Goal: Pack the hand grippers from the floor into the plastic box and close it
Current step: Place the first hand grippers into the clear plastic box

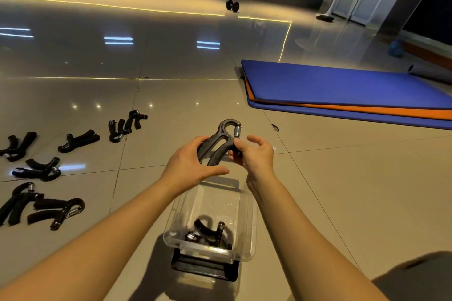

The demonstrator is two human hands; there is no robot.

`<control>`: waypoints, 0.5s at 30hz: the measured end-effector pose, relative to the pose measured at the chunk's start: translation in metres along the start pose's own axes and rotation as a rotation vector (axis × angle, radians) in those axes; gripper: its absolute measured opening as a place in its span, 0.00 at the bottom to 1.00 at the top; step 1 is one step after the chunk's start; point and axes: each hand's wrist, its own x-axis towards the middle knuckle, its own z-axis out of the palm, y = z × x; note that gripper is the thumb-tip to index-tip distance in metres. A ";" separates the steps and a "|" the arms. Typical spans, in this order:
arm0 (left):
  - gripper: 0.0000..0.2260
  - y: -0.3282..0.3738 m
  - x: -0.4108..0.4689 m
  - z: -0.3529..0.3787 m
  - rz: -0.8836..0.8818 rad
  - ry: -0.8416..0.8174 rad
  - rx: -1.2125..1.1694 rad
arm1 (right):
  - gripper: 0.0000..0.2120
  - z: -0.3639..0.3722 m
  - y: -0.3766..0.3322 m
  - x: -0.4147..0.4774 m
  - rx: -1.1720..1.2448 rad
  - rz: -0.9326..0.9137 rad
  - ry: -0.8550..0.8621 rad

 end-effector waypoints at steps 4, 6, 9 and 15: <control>0.35 -0.010 0.008 -0.007 -0.010 0.057 0.050 | 0.24 0.002 0.001 0.001 -0.075 -0.018 -0.101; 0.35 -0.013 0.013 -0.014 -0.042 0.012 -0.045 | 0.31 -0.004 0.001 0.008 -0.354 -0.154 -0.167; 0.29 -0.017 0.016 -0.024 -0.039 -0.070 -0.077 | 0.42 -0.014 0.003 0.021 -0.819 -0.433 -0.216; 0.26 -0.032 0.019 -0.023 -0.002 -0.259 -0.135 | 0.30 -0.013 0.028 0.031 -1.175 -0.608 -0.457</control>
